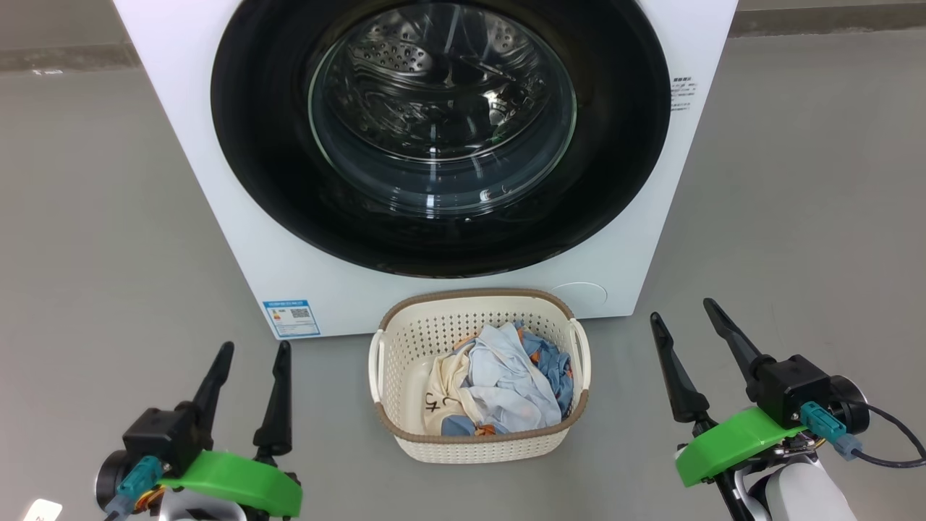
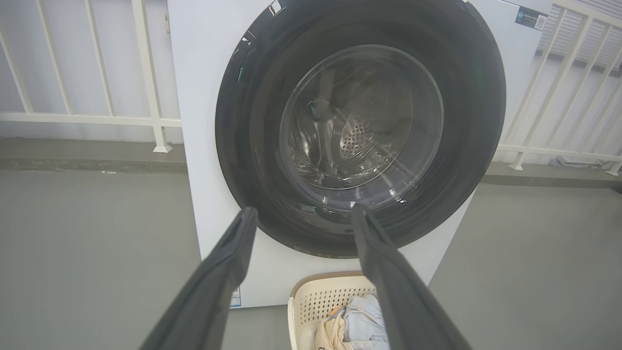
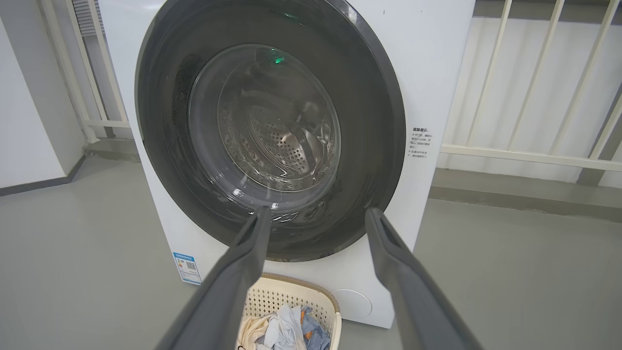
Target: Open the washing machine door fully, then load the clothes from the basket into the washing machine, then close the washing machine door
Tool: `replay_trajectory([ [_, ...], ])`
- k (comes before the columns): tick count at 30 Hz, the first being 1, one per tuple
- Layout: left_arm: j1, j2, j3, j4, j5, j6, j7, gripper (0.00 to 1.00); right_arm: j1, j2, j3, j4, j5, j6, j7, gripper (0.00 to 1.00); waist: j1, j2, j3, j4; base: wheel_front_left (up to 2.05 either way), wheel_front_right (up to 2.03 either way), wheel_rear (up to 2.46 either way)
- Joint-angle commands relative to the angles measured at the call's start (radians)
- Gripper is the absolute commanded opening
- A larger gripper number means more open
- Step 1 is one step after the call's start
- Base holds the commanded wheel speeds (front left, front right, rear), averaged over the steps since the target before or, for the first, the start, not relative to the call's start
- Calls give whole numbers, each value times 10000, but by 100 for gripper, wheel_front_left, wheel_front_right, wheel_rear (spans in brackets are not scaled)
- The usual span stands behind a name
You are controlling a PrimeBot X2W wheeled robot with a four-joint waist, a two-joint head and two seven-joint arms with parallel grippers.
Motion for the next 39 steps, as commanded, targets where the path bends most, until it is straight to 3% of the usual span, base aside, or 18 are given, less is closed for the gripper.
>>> replay_trajectory([
  [1,-492,205,292,-207,6,-26,-65,100,-415,65,261,-217,11,16,-120,100,0,-1,-1,-4,0,0,0],
  [39,-441,311,334,-239,80,-27,-65,100,-366,106,257,-99,466,16,-120,100,0,-1,-30,-38,6,6,-12],
])
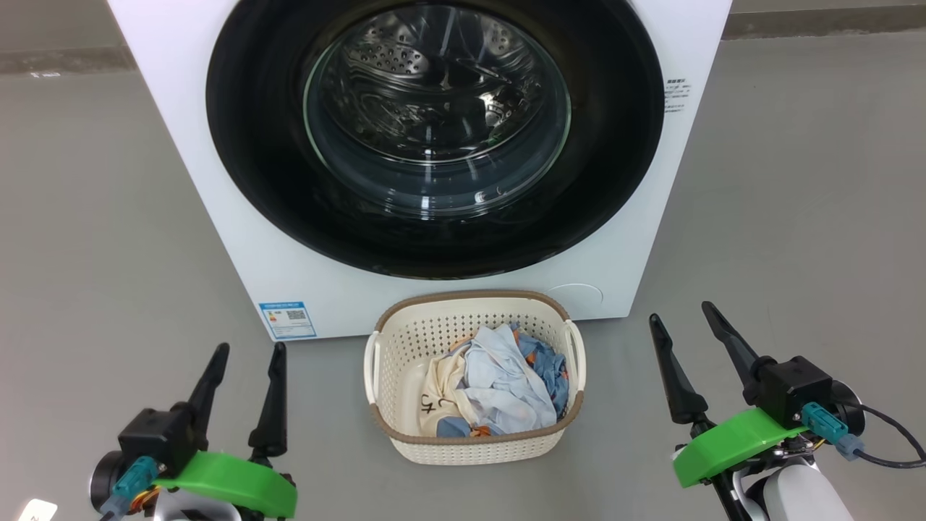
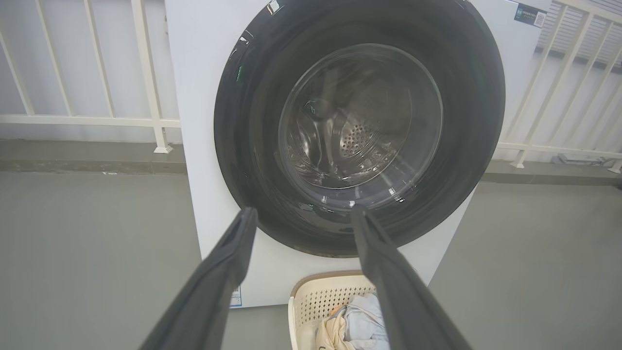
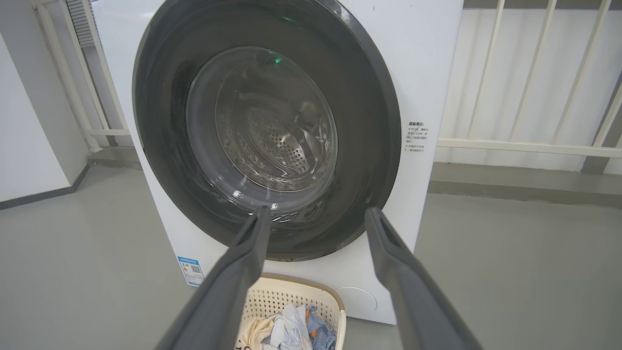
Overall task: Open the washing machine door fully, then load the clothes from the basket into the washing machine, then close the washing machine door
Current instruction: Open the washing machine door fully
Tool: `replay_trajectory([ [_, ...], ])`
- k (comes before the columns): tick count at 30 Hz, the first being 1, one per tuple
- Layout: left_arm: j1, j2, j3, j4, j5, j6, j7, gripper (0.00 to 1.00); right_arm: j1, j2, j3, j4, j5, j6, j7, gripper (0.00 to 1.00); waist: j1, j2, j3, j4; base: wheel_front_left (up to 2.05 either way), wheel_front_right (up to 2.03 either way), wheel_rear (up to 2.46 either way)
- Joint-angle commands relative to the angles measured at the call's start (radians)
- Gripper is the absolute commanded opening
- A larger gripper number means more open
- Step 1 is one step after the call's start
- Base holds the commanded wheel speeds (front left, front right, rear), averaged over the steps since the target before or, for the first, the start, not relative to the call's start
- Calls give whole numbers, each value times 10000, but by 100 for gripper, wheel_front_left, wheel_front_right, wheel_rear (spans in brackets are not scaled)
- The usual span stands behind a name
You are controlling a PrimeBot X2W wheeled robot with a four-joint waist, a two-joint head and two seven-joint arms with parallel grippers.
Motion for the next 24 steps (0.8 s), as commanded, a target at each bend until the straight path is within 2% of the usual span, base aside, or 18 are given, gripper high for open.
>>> replay_trajectory([
  [1,-436,162,365,-285,140,-27,-65,100,-369,45,270,-220,105,16,-120,100,-1,-1,4,-2,63,63,-126],
  [17,-480,124,582,-205,-20,-8,-65,100,-409,50,185,-239,111,16,-120,100,-1,-1,111,-31,108,108,-215],
  [24,-514,120,513,-152,9,-20,-65,100,-417,52,132,-235,117,16,-120,100,-1,-1,149,-33,63,63,-127],
])
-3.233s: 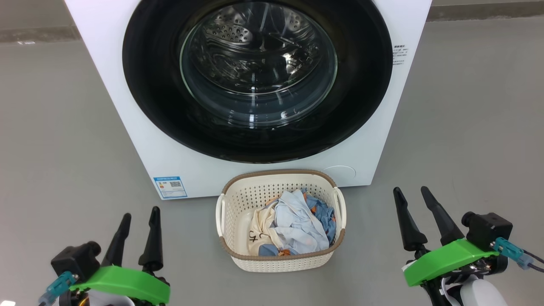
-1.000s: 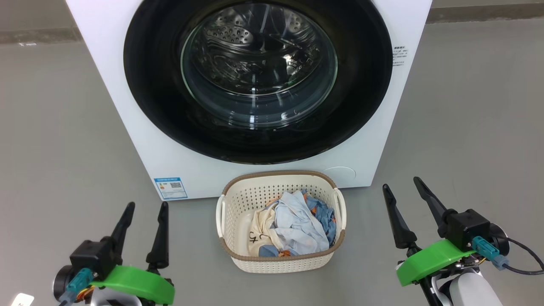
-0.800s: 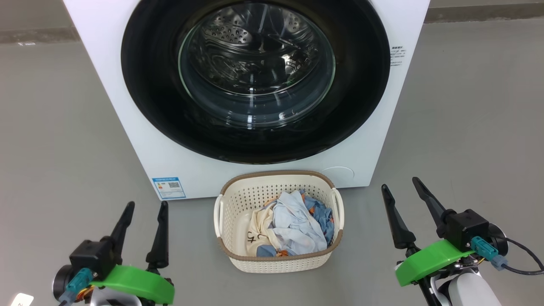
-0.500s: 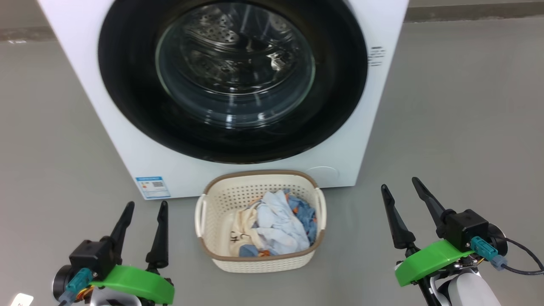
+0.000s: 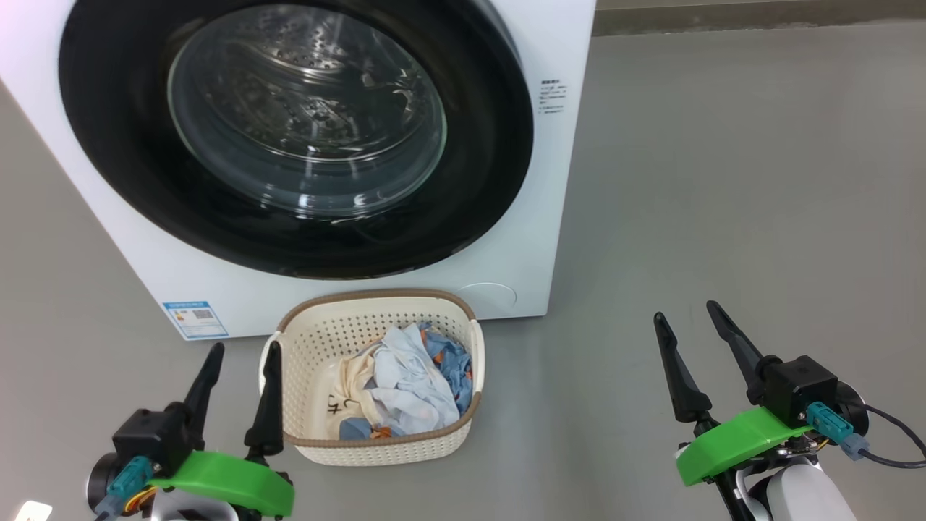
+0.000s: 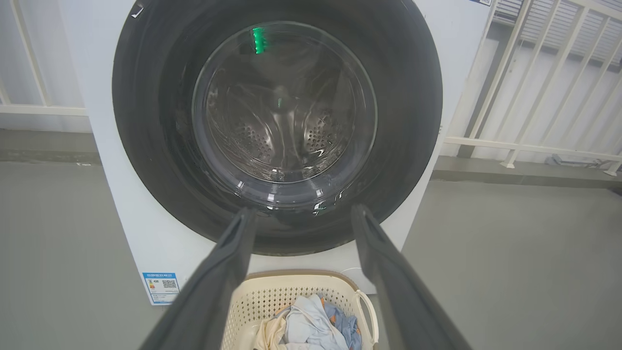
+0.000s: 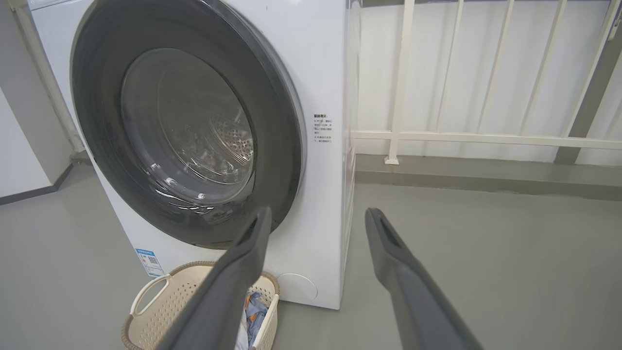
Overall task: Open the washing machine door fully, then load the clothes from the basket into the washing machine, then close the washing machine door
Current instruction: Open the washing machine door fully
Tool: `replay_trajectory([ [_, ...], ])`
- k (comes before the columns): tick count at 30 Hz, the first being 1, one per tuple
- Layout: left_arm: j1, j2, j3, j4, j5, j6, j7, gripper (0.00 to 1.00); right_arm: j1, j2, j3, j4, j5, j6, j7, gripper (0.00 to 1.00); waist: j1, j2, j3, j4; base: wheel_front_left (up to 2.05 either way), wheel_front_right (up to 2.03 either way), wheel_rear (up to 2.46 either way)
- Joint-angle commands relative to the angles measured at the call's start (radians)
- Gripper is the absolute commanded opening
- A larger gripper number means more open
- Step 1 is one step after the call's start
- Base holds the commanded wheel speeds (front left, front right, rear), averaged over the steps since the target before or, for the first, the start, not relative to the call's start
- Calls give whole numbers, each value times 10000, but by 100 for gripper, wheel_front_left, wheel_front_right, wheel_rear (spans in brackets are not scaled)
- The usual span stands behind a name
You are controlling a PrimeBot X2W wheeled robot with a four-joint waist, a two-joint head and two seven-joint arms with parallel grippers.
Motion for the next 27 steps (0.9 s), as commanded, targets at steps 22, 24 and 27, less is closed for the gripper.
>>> replay_trajectory([
  [22,-512,240,244,-283,5,-26,-65,100,-419,40,209,-243,54,16,-120,100,0,-1,82,54,4,4,-7],
  [24,-517,244,248,-286,5,-26,-65,100,-431,40,208,-236,63,16,-120,100,0,-1,101,56,0,0,0],
  [27,-528,248,246,-287,8,-26,-65,100,-452,40,193,-231,74,16,-120,100,0,-1,123,62,0,0,0],
])
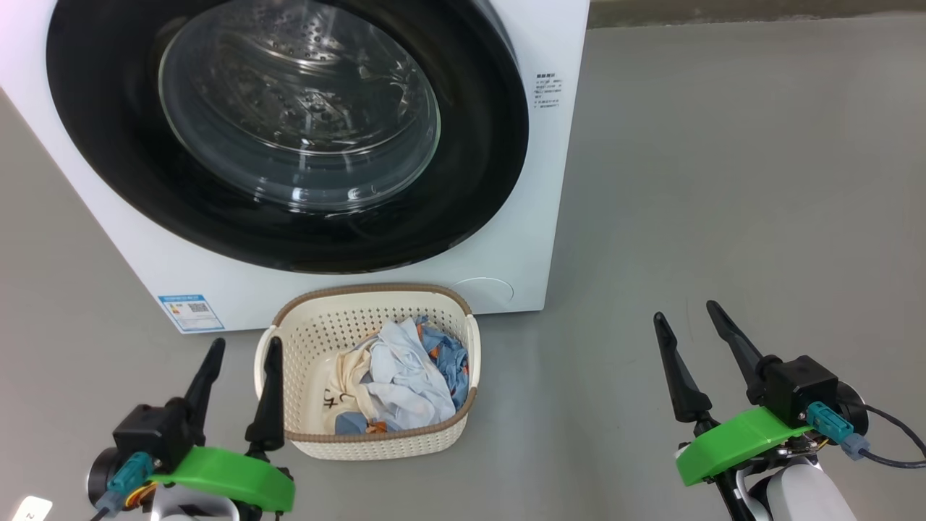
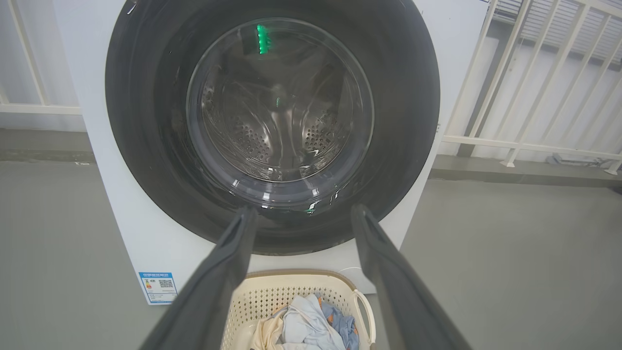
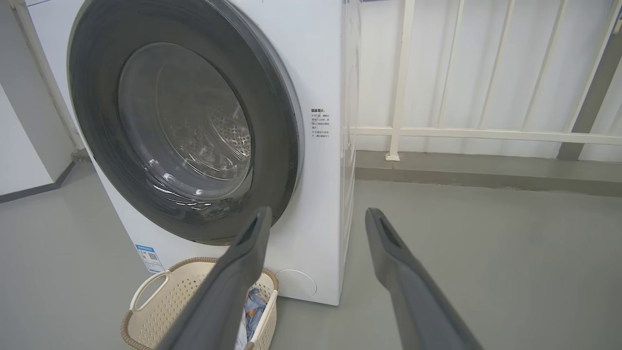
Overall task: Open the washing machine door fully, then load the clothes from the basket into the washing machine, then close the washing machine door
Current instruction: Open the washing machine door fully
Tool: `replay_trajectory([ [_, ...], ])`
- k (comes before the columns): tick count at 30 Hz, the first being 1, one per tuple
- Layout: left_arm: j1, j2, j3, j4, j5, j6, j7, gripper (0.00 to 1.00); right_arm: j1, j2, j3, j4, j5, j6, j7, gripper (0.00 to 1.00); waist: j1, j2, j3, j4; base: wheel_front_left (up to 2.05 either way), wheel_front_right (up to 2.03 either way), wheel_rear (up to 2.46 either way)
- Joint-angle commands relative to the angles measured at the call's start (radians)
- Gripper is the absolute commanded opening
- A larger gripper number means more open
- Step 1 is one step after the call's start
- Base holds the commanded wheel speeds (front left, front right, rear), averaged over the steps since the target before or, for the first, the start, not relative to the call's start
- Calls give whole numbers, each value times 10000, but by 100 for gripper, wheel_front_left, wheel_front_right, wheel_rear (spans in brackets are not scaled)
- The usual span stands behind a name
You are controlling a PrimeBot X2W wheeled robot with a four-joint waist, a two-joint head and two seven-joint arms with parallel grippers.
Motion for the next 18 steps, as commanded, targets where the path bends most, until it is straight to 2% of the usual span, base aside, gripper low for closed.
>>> replay_trajectory([
  [1,-454,237,295,-287,8,-26,-65,100,-455,31,202,-236,70,16,-120,100,0,0,9,4,0,0,0],
  [18,-503,242,261,-403,-141,-26,-65,100,-836,28,48,-320,48,16,-120,100,0,0,341,191,0,0,0],
])
